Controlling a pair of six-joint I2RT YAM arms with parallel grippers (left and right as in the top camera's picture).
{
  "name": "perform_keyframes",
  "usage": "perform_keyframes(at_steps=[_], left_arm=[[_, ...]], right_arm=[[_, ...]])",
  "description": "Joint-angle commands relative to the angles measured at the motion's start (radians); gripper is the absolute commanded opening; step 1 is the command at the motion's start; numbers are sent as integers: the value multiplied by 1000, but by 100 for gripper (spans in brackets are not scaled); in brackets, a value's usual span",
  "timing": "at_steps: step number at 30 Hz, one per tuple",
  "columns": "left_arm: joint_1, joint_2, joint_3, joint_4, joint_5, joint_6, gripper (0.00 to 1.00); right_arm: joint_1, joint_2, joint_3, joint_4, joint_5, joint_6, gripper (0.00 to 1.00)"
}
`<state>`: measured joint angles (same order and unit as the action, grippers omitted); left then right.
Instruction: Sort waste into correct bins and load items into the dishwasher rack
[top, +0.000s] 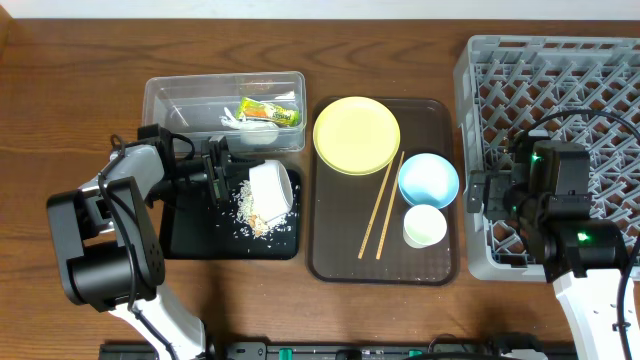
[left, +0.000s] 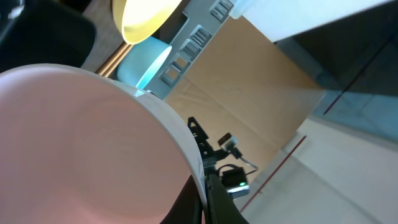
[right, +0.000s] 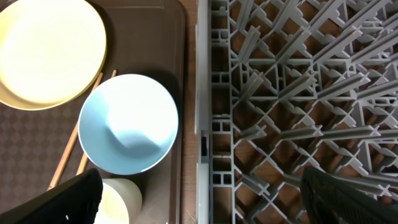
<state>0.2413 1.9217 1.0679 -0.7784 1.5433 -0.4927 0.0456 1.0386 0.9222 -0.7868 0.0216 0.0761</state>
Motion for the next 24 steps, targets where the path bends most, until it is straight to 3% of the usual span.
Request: perform_keyframes(at_steps=[1,8,15,17,24], left_arm=[[5,2,-4,-3,28,-118,6],[5,-11,-3,-1,28,-121,6],[-43,-82,0,5,-3,205,6],[-81,-135,12,5,-104,228,6],[-313,-330,42,29,-667,219,6]], right_arm=[[6,0,19,0,-3,13,99],[6,0,19,0,-3,13,99],[6,0,19,1,-4,13,99],[5,0,19,1,-3,13,99],[6,0,19,1,-3,13,99]])
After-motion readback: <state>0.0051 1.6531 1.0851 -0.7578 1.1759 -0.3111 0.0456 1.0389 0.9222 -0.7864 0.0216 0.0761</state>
